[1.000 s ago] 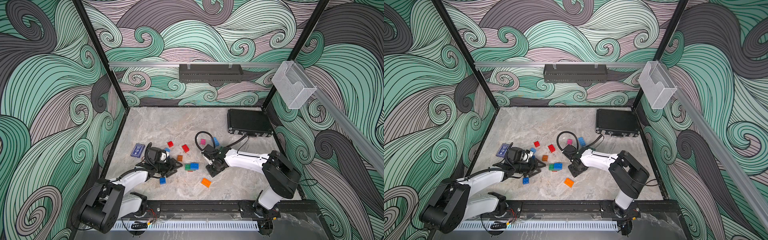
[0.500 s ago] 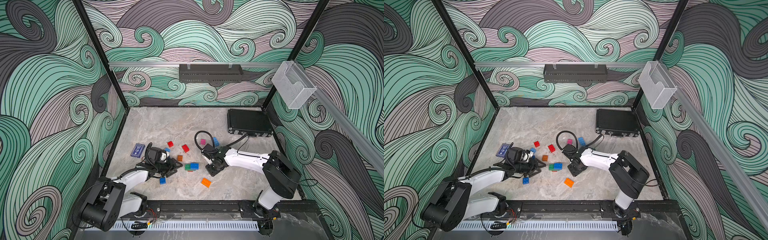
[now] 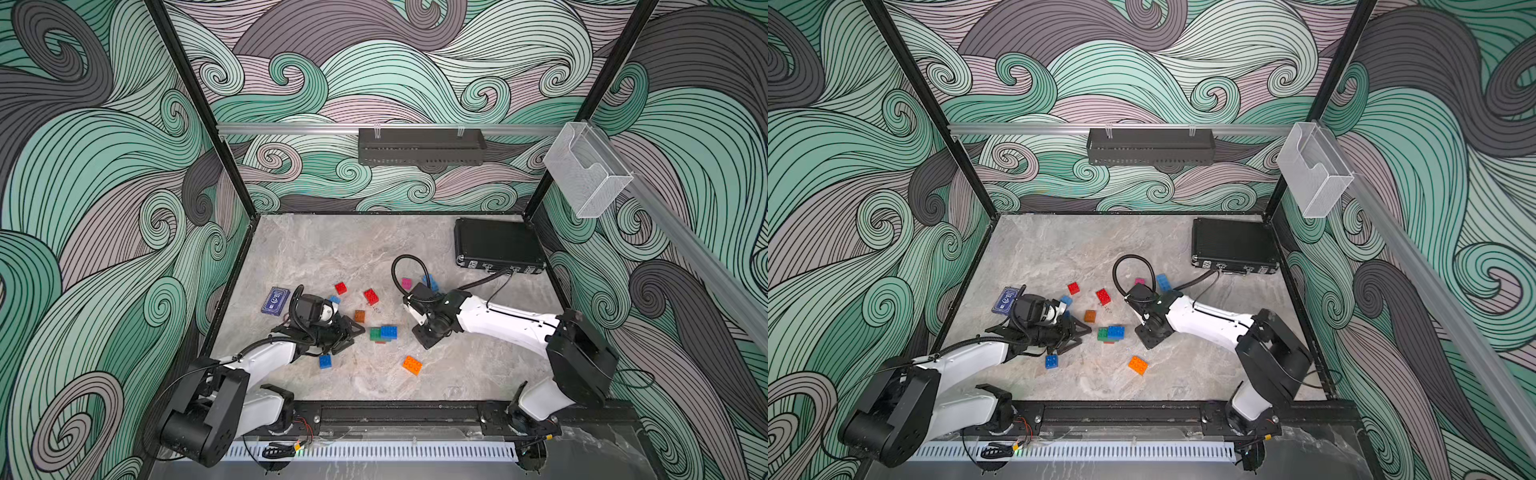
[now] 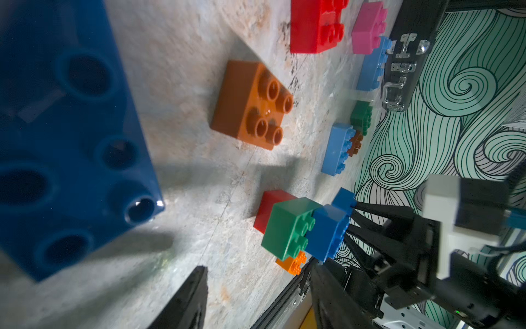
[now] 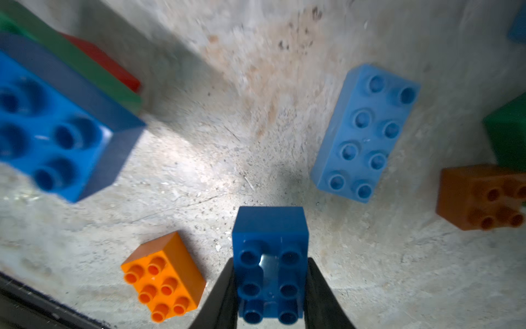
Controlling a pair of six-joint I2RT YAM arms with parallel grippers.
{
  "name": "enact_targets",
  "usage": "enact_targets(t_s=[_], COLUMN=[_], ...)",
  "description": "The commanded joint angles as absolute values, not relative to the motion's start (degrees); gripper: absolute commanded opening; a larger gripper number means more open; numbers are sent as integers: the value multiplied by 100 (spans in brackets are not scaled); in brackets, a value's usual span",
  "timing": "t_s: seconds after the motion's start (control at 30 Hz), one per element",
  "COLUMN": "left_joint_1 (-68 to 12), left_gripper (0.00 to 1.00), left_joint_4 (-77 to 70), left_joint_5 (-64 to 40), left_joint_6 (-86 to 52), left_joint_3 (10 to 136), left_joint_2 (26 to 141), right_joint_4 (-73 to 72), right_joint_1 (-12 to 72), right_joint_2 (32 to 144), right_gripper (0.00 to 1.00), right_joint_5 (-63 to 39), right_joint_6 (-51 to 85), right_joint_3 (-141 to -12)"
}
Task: Assemble a heart with lego
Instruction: Pick up the lego brick from the center of the board, then assemble the lego brick with the lego brick.
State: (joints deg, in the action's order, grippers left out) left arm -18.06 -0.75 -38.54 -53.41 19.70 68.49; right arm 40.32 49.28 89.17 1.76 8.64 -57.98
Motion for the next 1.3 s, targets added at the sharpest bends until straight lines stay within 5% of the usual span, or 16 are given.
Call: enact_targets(t_s=[0.0,0.53,1.27], left_joint_1=[-1818,-1247,-765], left_gripper=[59,59,59], left_joint_4=[276,788,717], left_joint_5=[-3668,-3635,-3717], left_joint_6=[-5336,-5528,-5568], left_joint_3=[2218,2031,1574], left_joint_2=[6653,6170,6056], right_joint_4=[4261,5221,5835], right_joint_1=[4891,5473,5897], right_joint_2=[8703,10111,11621], right_gripper=[33,33,33], right_joint_5=[318,-935,-644], right_joint_6=[317,-2302,-2548], right_joint_3=[-6180,-8726,-9955])
